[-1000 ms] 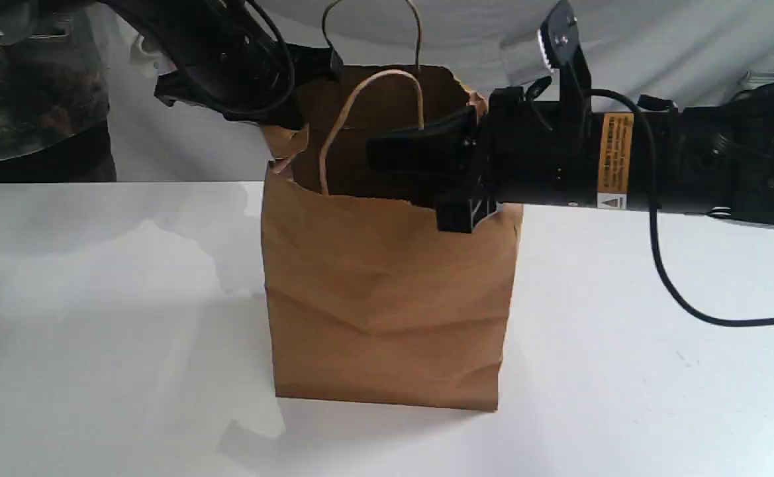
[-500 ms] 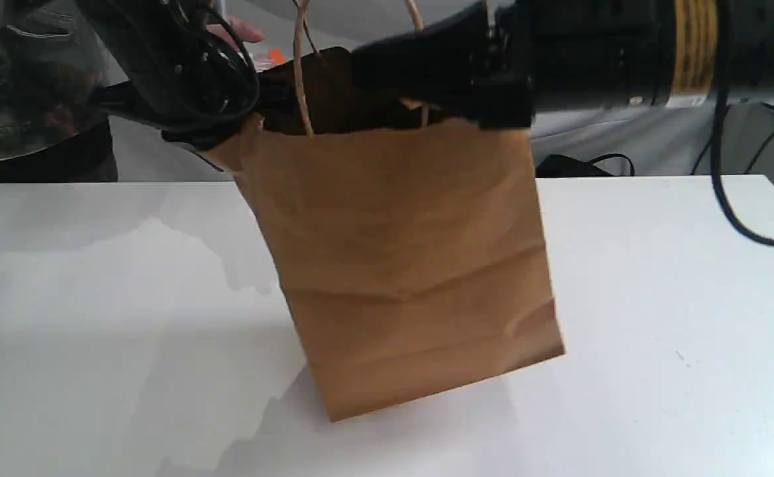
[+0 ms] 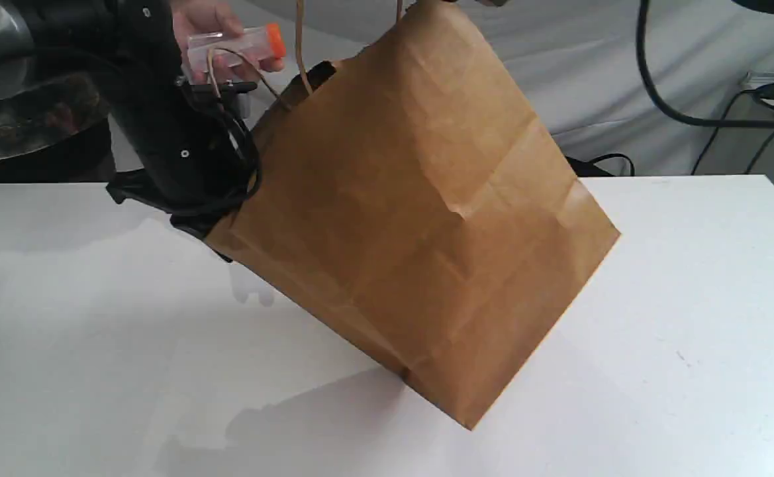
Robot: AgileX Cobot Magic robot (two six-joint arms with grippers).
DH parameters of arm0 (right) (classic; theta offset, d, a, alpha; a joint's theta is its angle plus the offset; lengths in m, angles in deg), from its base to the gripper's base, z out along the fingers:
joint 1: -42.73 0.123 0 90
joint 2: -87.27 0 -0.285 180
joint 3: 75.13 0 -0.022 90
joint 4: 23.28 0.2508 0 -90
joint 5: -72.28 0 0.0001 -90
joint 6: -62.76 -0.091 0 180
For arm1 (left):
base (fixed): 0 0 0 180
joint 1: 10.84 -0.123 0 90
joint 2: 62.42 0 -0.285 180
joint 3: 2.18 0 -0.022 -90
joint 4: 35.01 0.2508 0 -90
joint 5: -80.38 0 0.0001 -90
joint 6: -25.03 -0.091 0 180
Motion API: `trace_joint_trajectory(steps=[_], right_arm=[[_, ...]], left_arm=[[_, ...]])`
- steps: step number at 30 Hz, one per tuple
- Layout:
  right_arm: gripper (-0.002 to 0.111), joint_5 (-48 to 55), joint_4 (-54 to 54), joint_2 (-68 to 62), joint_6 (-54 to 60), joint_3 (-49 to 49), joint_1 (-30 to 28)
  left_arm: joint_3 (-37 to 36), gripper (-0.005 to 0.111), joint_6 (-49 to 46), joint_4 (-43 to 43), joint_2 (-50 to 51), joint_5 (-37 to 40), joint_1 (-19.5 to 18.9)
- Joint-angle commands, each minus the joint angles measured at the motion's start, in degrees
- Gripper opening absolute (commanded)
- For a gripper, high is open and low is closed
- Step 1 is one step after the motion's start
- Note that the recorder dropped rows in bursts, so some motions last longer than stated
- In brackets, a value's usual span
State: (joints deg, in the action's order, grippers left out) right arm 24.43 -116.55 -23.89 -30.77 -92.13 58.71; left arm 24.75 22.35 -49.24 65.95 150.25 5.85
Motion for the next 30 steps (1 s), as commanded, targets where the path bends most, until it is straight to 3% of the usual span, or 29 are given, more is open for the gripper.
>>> trace_joint_trajectory(steps=[1,9,16,26,30], right_arm=[[0.000,-0.08,0.44,-3.16,-2.09,-4.86,0.63],[0.000,7.97,-0.49,-7.97,-1.06,-8.41,0.63],[0.000,7.97,-0.16,-11.40,-1.66,-13.04,0.63],[0.000,7.61,-0.66,-11.89,-2.17,-13.56,0.63],[0.000,5.13,-0.66,-11.89,-2.20,-13.56,0.63]], left_arm=[[-0.53,0.000,-3.58,-1.36,-0.28,0.10,-0.08],[-1.66,0.000,-5.96,-2.01,-0.28,0.10,-0.22],[-5.58,0.000,-7.97,-1.35,-0.28,0.10,-0.22],[-5.58,0.000,-8.16,-1.78,-0.28,0.10,-0.22],[-3.05,0.000,-7.03,1.84,-0.28,0.10,-0.48]])
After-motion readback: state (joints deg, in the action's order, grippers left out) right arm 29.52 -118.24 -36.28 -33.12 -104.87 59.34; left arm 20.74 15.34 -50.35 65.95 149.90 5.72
